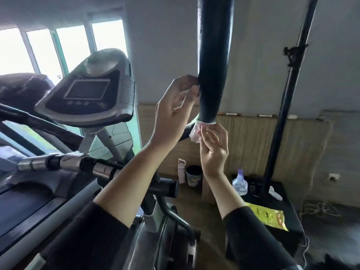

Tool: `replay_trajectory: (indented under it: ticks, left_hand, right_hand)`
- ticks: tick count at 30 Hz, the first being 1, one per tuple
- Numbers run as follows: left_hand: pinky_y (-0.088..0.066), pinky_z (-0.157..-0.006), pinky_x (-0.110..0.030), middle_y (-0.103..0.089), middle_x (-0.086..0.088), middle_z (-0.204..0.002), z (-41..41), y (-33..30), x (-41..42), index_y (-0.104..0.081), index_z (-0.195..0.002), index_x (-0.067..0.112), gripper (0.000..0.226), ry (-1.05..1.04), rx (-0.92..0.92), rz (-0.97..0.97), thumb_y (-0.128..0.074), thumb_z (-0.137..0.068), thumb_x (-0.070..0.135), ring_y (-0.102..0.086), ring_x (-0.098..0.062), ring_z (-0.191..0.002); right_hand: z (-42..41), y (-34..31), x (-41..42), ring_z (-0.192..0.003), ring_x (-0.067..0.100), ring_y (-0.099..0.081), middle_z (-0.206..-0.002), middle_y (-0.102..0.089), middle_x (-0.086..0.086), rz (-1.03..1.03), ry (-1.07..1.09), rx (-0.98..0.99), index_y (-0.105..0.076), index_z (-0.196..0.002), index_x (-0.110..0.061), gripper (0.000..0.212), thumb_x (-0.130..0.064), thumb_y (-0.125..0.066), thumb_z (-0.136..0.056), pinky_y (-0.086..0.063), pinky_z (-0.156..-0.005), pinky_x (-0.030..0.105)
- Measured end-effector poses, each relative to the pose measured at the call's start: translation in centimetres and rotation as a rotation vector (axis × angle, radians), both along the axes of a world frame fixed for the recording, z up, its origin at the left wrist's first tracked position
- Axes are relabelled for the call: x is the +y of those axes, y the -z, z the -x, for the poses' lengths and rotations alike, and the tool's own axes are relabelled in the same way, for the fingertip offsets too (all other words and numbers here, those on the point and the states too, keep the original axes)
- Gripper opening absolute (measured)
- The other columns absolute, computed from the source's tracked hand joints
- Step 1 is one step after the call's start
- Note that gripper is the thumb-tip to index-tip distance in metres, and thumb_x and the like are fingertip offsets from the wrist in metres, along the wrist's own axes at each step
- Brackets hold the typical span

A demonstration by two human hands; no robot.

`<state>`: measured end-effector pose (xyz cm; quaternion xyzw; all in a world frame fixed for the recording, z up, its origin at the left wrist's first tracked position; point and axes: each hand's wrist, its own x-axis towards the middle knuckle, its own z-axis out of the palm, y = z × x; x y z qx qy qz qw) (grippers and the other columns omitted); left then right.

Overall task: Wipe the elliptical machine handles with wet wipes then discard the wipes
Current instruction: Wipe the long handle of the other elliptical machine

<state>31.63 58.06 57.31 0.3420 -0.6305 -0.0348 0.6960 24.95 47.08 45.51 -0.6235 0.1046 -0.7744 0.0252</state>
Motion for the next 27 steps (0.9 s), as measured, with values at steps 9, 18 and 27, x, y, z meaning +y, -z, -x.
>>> replay_trajectory:
  ticks: [9,18,27]
  left_hand:
    - [-0.055,-0.089,-0.037,-0.064,0.006,-0.113,-0.3,-0.9,0.3,-0.057,-0.116,0.013,0.019,0.073,-0.024,0.075,-0.054,-0.097,0.009,-0.065,-0.008,-0.104]
    - [-0.050,-0.092,-0.025,-0.063,0.008,-0.112,-0.7,-0.7,-1.0,-0.054,-0.115,0.015,0.021,0.086,-0.058,0.175,-0.054,-0.097,0.006,-0.062,-0.007,-0.109]
    - [-0.053,-0.080,-0.016,-0.060,0.003,-0.116,-0.1,2.1,-3.7,-0.049,-0.125,0.002,0.030,-0.024,-0.072,0.332,-0.055,-0.095,0.002,-0.063,-0.009,-0.105]
  right_hand:
    - [-0.9,-1.2,0.1,-0.094,0.029,-0.064,-0.105,-0.060,0.020,0.068,0.177,-0.191,-0.071,-0.093,0.009,0.021,0.012,-0.075,-0.072,-0.059,-0.076,0.037]
    - [-1.0,-1.3,-0.1,-0.083,0.016,-0.064,-0.087,-0.065,0.016,0.092,0.295,-0.334,-0.072,-0.082,0.006,0.011,-0.004,-0.074,-0.078,-0.057,-0.072,0.025]
    - [-1.7,1.3,-2.8,-0.100,0.026,-0.065,-0.112,-0.061,0.016,0.170,0.323,-0.198,-0.068,-0.099,0.010,0.022,0.005,-0.073,-0.078,-0.059,-0.075,0.038]
